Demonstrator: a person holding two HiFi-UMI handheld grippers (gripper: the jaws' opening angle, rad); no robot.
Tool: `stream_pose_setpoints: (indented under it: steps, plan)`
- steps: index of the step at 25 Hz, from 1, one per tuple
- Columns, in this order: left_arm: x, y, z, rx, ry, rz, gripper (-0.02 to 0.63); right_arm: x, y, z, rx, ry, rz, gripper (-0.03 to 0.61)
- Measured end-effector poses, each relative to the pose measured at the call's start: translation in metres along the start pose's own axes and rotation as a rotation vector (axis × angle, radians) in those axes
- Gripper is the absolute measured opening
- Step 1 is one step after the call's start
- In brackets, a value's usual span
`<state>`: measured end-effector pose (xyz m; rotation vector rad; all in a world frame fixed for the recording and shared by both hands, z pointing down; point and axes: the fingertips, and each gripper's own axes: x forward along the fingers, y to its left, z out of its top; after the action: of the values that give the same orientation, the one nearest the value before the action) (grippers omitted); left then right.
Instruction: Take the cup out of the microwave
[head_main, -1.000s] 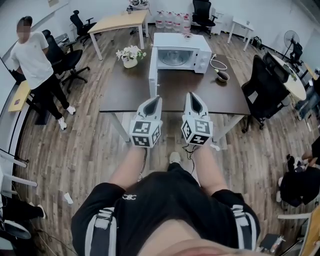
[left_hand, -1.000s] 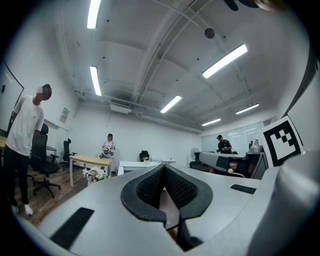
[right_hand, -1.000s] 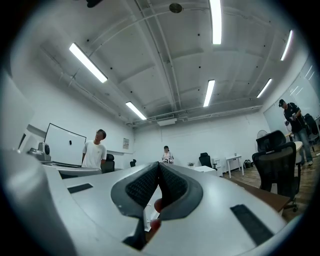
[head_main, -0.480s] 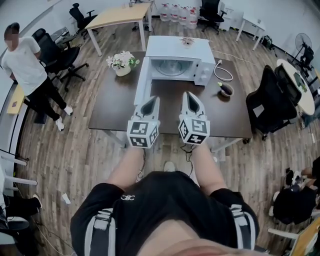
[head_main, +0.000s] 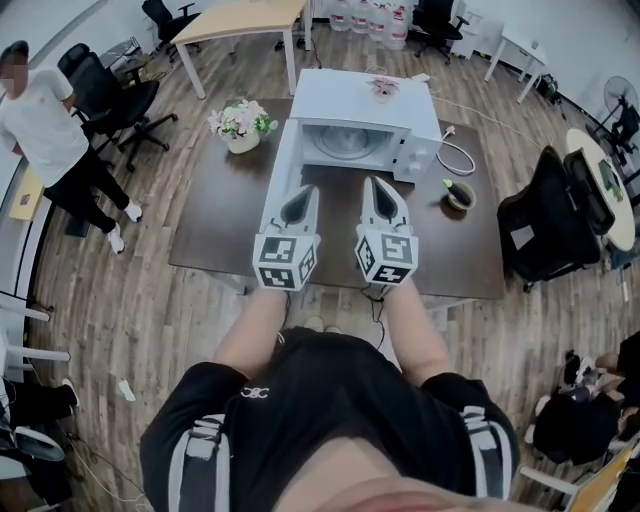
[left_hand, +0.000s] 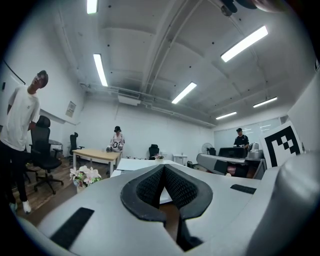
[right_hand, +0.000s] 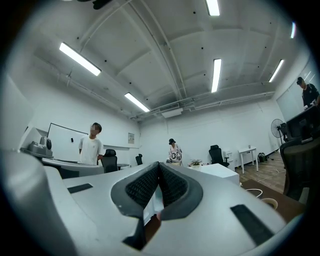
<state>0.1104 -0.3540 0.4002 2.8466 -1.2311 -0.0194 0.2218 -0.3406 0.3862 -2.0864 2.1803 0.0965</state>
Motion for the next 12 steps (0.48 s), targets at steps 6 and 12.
stream_pose_setpoints:
  steps: [6, 12]
  plan:
    - [0.030, 0.013, 0.004, -0.006, -0.002, -0.009, 0.000, 0.037, -0.011, -0.007, -0.036, -0.003, -0.035, 0.002]
    - [0.053, 0.025, -0.001, -0.014, 0.010, 0.003, 0.000, 0.075, -0.022, -0.026, 0.028, 0.018, 0.012, 0.256]
